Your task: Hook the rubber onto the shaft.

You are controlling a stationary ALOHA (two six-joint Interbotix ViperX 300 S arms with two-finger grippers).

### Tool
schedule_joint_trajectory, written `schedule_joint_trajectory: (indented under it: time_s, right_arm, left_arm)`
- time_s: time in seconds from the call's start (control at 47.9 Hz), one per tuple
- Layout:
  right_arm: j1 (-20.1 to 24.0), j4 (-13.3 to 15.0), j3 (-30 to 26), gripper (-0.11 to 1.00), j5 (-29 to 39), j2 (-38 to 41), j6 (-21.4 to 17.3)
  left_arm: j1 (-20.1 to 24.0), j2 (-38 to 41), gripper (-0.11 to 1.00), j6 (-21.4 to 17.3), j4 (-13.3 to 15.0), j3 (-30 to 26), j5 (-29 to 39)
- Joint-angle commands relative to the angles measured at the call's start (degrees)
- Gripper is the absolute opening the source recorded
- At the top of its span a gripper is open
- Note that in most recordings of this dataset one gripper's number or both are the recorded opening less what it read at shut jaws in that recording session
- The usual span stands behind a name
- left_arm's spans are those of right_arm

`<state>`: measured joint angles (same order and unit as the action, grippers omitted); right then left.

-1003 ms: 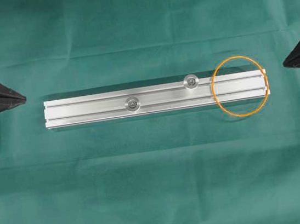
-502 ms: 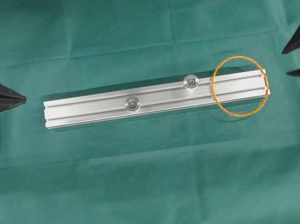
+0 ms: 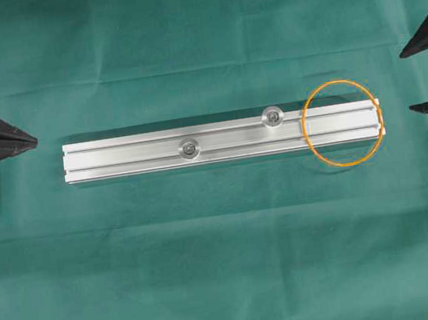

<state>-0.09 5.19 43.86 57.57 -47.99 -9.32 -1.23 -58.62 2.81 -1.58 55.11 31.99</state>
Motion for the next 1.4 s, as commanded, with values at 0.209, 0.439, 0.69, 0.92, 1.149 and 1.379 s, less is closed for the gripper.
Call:
schedule_joint_trajectory:
  time_s: [0.209, 0.439, 0.69, 0.92, 1.149, 1.379]
  right_arm:
    - [0.00, 0.09, -1.58, 0.91, 1.05, 0.44, -0.18]
    - [0.00, -0.18, -1.41, 0.91, 6.77, 2.11, -0.18]
    - [0.00, -0.09, -1.41, 0.91, 8.17, 3.34, -0.18]
    - [0.00, -0.18, -1.41, 0.91, 8.17, 4.31, -0.18]
    - [0.00, -0.88, -1.41, 0.91, 7.73, 5.89, -0.35]
    - [0.00, -3.34, -0.62, 0.91, 3.96, 10.81, -0.35]
  left_arm:
    - [-0.18, 0.53, 0.02, -0.09, -0.18, -1.49, -0.26]
    - [-0.18, 0.53, 0.02, -0.09, -0.18, -1.58, -0.26]
    - [-0.18, 0.53, 0.02, 0.00, -0.18, -1.49, -0.26]
    - [-0.18, 0.53, 0.02, -0.09, -0.18, -1.58, -0.26]
    - [-0.18, 0.53, 0.02, -0.09, -0.18, -1.49, -0.26]
    - [-0.18, 0.53, 0.02, -0.09, -0.18, -1.49, -0.26]
